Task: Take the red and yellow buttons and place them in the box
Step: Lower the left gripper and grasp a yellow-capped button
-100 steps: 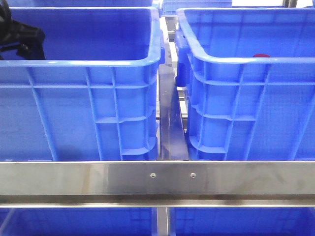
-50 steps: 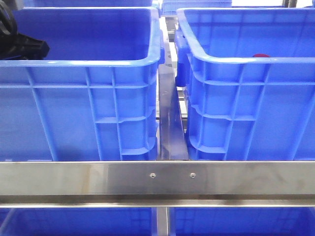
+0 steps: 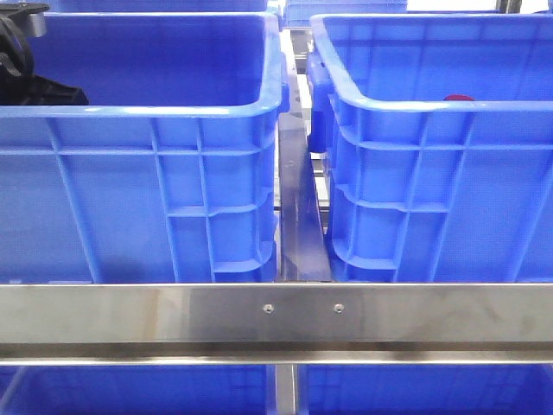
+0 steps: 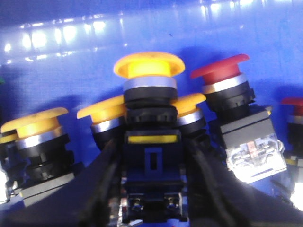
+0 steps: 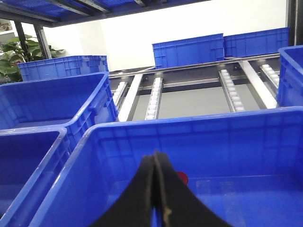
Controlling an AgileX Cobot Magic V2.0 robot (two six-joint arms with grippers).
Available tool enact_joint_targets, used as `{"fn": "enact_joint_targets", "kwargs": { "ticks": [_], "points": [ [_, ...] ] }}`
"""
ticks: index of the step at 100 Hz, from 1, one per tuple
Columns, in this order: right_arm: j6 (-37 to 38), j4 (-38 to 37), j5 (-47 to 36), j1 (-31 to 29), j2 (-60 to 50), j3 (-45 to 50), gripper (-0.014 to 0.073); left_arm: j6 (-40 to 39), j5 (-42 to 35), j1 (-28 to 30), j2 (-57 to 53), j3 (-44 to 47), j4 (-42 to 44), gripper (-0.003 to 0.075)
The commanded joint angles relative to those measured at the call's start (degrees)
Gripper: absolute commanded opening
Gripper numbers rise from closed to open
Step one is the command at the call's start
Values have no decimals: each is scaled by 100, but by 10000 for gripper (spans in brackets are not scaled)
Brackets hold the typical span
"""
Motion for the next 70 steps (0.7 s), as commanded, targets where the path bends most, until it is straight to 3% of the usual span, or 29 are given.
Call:
{"fn": "enact_joint_targets", "kwargs": {
  "ticks": [1,10,39,70],
  "points": [
    [-78,-60,69,-27,-17,-147,-67,-59,-177,-4,-299,-189,-52,68],
    [-78,-60,69,-27,-17,-147,-67,-59,-55,-4,-386,-189,-52,-17],
    [-78,-60,73,-27,-17,-147,-67,-49,523,-138,-1264,-189,-52,-19],
    [-78,-60,79,-27,-17,-147,-67,-7,1158,-1352,-2493,-189,-183,-19]
  ]
}}
